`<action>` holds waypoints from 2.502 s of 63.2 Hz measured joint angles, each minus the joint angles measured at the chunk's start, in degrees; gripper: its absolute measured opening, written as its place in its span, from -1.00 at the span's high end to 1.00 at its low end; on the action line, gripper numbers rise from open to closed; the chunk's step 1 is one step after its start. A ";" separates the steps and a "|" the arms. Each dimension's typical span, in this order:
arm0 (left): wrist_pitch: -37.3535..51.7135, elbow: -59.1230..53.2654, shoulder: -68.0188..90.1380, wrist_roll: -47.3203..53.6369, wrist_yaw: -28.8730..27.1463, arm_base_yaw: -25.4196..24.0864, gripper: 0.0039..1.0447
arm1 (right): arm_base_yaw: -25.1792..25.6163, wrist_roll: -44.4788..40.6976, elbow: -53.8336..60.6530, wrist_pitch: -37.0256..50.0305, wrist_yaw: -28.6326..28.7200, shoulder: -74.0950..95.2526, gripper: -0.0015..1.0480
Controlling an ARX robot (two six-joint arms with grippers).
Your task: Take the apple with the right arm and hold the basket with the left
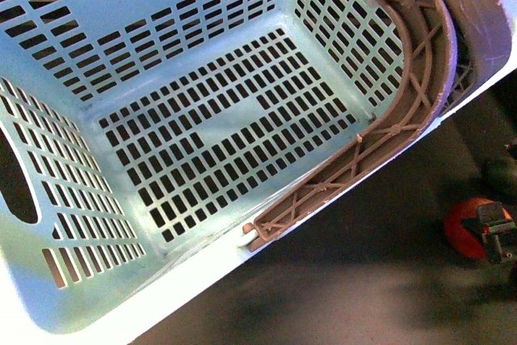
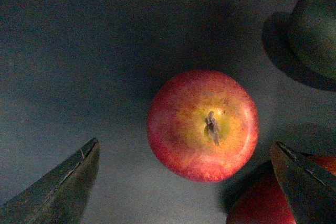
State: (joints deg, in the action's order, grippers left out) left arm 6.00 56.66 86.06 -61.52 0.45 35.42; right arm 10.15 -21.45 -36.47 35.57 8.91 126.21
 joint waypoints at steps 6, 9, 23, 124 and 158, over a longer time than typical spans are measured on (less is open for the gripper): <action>0.00 0.00 0.00 0.00 0.00 0.00 0.73 | -0.44 0.37 -1.68 0.07 -1.07 1.92 -0.83; 0.00 0.00 0.00 0.00 0.00 0.00 0.73 | -0.55 0.70 -2.56 0.02 -1.60 2.82 -0.83; 0.00 0.00 0.00 0.00 -0.02 0.00 0.73 | -0.50 1.33 -7.10 -0.96 -3.65 6.69 -0.83; 0.00 0.00 0.00 0.00 -0.02 0.00 0.73 | 7.08 3.72 1.14 -22.01 15.30 -52.04 -0.52; 0.00 0.00 0.00 0.00 0.00 0.00 0.73 | -18.67 14.88 -4.31 -23.93 6.95 -58.86 -0.52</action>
State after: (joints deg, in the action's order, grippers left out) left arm 6.00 56.66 86.06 -61.52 0.45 35.42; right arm -8.51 -6.57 -40.77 11.64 15.86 67.35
